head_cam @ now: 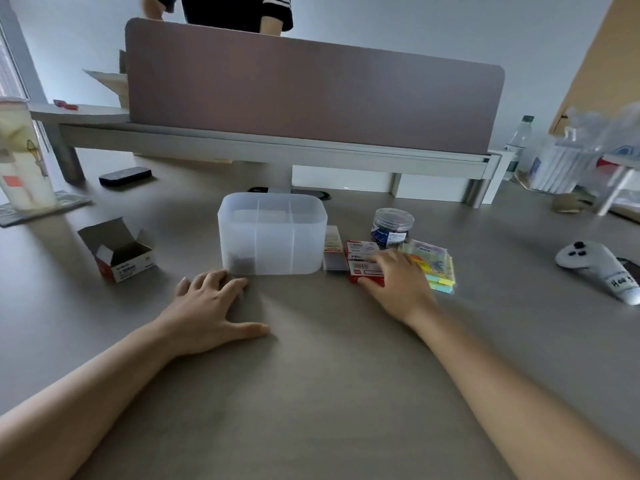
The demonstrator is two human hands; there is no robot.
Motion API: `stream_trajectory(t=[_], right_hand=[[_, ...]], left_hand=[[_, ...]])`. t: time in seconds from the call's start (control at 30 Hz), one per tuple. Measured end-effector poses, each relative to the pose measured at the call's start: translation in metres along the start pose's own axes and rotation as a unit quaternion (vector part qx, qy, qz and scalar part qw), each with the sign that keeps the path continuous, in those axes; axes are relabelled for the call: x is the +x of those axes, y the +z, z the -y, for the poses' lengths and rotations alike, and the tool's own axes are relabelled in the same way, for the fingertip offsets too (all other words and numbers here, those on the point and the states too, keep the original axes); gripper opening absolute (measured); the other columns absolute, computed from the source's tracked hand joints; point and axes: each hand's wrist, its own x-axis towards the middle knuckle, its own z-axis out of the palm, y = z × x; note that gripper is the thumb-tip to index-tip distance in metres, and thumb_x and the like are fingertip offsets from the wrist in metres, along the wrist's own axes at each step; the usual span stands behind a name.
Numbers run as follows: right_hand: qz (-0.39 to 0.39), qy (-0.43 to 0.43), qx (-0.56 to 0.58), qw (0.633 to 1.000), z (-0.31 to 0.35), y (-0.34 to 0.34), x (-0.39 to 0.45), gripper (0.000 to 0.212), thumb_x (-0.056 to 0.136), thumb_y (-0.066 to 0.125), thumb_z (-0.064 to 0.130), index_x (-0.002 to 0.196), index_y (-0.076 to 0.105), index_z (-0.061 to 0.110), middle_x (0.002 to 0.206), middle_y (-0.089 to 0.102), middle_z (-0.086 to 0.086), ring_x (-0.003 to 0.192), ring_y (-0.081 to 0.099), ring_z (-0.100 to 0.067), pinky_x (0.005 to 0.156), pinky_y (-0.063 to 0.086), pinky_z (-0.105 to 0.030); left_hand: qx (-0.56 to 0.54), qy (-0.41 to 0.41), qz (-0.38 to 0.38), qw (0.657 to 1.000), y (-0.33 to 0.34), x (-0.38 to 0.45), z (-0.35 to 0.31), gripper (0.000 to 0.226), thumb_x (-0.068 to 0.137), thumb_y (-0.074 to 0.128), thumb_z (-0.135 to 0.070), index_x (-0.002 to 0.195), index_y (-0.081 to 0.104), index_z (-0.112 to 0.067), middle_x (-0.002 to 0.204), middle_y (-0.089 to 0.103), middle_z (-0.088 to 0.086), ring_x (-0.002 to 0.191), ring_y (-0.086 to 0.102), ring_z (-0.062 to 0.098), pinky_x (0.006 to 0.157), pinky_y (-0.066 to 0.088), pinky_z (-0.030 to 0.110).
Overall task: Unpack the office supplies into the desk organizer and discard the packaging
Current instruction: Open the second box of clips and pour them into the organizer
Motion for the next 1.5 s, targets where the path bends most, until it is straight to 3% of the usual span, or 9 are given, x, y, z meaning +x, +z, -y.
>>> stream_trajectory(t=[0.43,0.6,0.77,0.87,0.97,1.07,1.17,1.37,1.5], right_hand=[[0.037,0.078,0.141,0.986,-0.013,0.005,0.055,0.056,0.083,0.06,0.017,0.133,0.036,0.009,0.139,0.042,-0.013,0.125,0.042,-0.027,0.1,0.035,-0.032],[-0.073,0.064,0.163,0.982,-0.013,0.0,0.047,0.059,0.078,0.066,0.019,0.129,0.037,0.01,0.133,0.044,-0.013,0.118,0.047,-0.028,0.094,0.039,-0.034],[-0.148,0.017,0.303,0.941,0.011,-0.018,0.017,0.055,0.072,0.072,0.02,0.119,0.044,0.013,0.1,0.053,0.001,0.084,0.05,-0.009,0.067,0.043,-0.015],[-0.064,-0.022,0.385,0.921,0.035,-0.019,-0.004,0.045,0.069,0.074,0.016,0.105,0.047,0.019,0.083,0.051,0.011,0.076,0.051,-0.004,0.066,0.046,-0.011],[0.022,-0.054,0.432,0.9,0.058,-0.01,-0.014,0.04,0.067,0.075,0.017,0.091,0.047,0.031,0.084,0.053,0.007,0.078,0.055,-0.008,0.071,0.05,-0.021],[0.048,-0.081,0.454,0.886,0.074,-0.006,-0.015,0.038,0.067,0.074,0.017,0.086,0.046,0.033,0.084,0.054,0.005,0.076,0.057,-0.008,0.065,0.051,-0.017],[0.057,-0.088,0.455,0.884,0.083,-0.003,-0.013,0.034,0.067,0.074,0.017,0.084,0.047,0.029,0.084,0.058,0.003,0.078,0.061,-0.011,0.066,0.054,-0.021],[0.091,-0.111,0.421,0.896,0.086,0.0,-0.01,0.014,0.077,0.067,0.015,0.084,0.058,0.024,0.083,0.063,0.011,0.074,0.062,-0.001,0.066,0.051,-0.011],[0.104,-0.127,0.384,0.909,0.085,-0.001,-0.008,0.013,0.079,0.064,0.012,0.089,0.064,0.021,0.087,0.061,0.017,0.079,0.062,0.003,0.073,0.051,-0.01]], left_hand=[[-0.016,-0.005,0.012,1.0,-0.004,-0.003,-0.003,0.148,0.007,-0.007,-0.097,0.141,0.01,-0.036,0.153,0.007,-0.001,0.141,0.004,0.021,0.116,0.003,0.037],[-0.024,-0.004,0.013,1.0,-0.004,-0.004,-0.004,0.122,0.037,0.012,-0.098,0.141,0.011,-0.035,0.153,0.006,-0.003,0.141,0.004,0.021,0.116,0.003,0.036],[-0.104,0.018,-0.02,0.994,-0.006,-0.007,-0.002,0.134,0.02,0.02,-0.1,0.136,0.028,-0.035,0.146,0.027,-0.006,0.137,0.016,0.016,0.112,0.016,0.033],[-0.244,0.034,-0.083,0.966,-0.006,-0.01,-0.013,0.084,0.062,0.071,-0.054,0.133,0.035,-0.028,0.136,0.042,-0.003,0.129,0.033,0.017,0.103,0.03,0.027],[-0.419,0.069,-0.078,0.902,-0.009,-0.014,-0.025,0.066,0.062,0.08,-0.025,0.115,0.042,-0.032,0.11,0.054,-0.007,0.109,0.051,0.014,0.089,0.037,0.018],[-0.505,0.099,-0.076,0.854,-0.012,-0.016,-0.026,0.053,0.052,0.077,-0.027,0.097,0.049,-0.032,0.096,0.061,-0.004,0.087,0.059,0.013,0.083,0.052,0.028],[-0.516,0.09,-0.125,0.843,-0.012,-0.014,-0.02,0.039,0.065,0.076,-0.008,0.092,0.053,-0.024,0.096,0.065,0.01,0.084,0.064,0.026,0.084,0.053,0.046],[-0.569,0.094,-0.107,0.81,-0.014,-0.011,-0.01,0.028,0.072,0.065,0.004,0.086,0.051,-0.017,0.088,0.062,0.007,0.071,0.064,0.002,0.064,0.053,0.014],[-0.612,0.083,-0.073,0.783,-0.015,-0.009,-0.005,0.025,0.075,0.061,0.005,0.086,0.052,-0.015,0.088,0.06,0.007,0.079,0.062,0.01,0.064,0.055,0.016]])
